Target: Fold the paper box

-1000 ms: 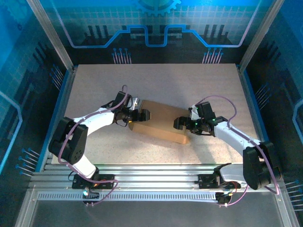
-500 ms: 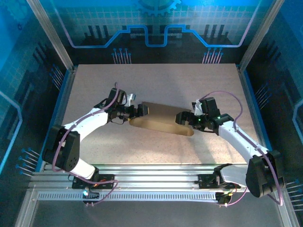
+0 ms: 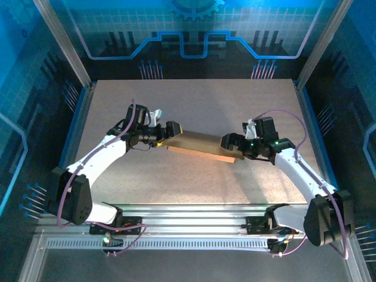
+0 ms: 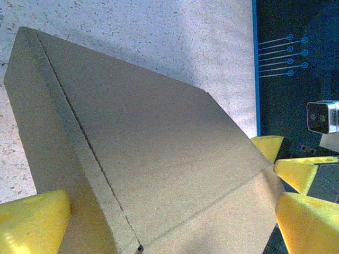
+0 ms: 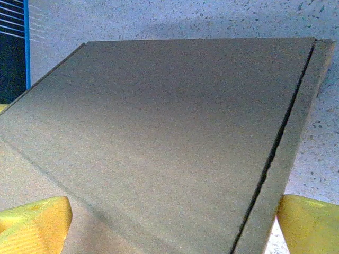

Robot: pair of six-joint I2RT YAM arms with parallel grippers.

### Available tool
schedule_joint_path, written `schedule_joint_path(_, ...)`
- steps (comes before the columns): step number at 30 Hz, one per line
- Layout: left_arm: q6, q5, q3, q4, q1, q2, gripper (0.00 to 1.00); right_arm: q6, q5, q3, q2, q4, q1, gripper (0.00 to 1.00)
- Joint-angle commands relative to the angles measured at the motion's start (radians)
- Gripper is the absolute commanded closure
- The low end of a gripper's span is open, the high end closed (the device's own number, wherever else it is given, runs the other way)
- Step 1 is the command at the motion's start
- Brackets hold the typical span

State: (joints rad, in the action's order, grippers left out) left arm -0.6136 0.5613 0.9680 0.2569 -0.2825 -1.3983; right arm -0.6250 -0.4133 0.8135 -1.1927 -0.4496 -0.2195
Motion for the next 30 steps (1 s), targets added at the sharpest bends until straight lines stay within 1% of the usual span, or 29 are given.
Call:
schedule_joint_path(1,-0.055,0.072,0.026,-0.008,0.011,0.022,0.01,-0.018,-0.088,0.042,0.031,-0.006,0.021,0.0)
schedule_joint_path(8,-0.098,0.094,0.018,-0.018,0.011,0.027,0.01,-0.048,-0.132,0.057,0.025,0.012,0.032,0.0)
schedule_joint_path(14,-0.096,0.107,0.047,0.041,0.011,0.045,0.0,-0.101,-0.162,0.061,0.015,0.012,0.038,0.0)
schedule_joint_path(16,-0.09,0.101,0.057,0.057,0.011,0.044,0.01,-0.108,-0.157,0.096,0.009,0.002,0.039,0.0)
schedule_joint_path(30,-0.11,0.102,0.093,0.083,0.011,-0.017,0.01,-0.12,-0.161,0.132,-0.069,-0.02,0.045,0.0)
